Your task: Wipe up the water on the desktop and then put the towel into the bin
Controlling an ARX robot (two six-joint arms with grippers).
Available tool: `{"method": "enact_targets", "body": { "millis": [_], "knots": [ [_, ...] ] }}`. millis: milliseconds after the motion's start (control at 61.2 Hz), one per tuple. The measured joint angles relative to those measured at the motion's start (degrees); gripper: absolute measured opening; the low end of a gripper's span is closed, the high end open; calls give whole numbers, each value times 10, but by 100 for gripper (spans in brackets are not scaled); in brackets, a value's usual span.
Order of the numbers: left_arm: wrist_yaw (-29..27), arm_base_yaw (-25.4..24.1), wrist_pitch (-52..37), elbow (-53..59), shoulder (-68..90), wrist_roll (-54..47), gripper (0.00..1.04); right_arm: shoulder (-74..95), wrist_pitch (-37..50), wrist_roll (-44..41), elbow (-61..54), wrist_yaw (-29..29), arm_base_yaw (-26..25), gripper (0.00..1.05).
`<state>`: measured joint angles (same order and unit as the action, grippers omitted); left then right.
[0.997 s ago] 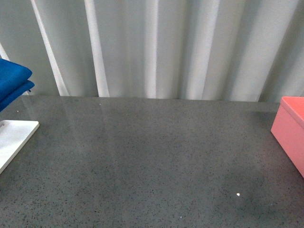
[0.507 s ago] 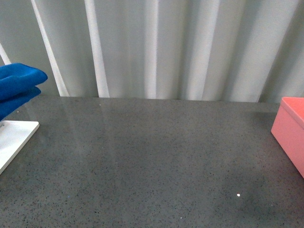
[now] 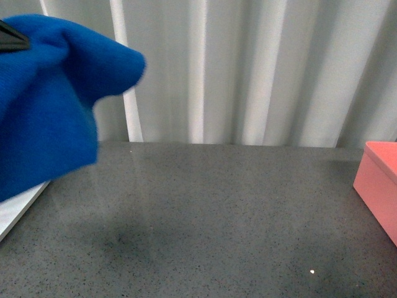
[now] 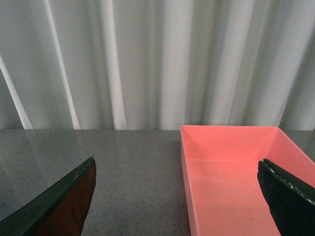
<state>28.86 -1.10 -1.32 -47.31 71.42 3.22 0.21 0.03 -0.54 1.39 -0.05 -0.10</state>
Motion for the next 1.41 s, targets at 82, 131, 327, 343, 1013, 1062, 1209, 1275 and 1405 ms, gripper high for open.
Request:
{"method": "enact_targets", "body": {
  "millis": [82,131,327,343,1013,1062,1209,1275,1405],
  "knots": [
    [31,43,-37,43,-19,60,4,0,0,0,0,0,0,98],
    [38,68,-57,64,-26,87,4,0,0,0,0,0,0,98],
    [36,136,-127,101,-32,155,4,0,0,0,0,0,0,98],
    [32,140,-134,103,-31,159,4,0,0,0,0,0,0,98],
    [-7,179,-196,103,-12,175,4,457,97,-99,125,-337,32,98],
    [-7,179,-196,103,-12,175,4,482,135,-95,124,-381,54,98],
    [-7,179,-197,103,-12,175,4,603,276,-79,129,-413,122,98],
    [-7,179,-197,103,-12,175,4,671,340,-59,139,-414,148,98],
    [-7,179,-197,103,-12,176,4,758,438,8,172,-407,175,98]
  ]
}}
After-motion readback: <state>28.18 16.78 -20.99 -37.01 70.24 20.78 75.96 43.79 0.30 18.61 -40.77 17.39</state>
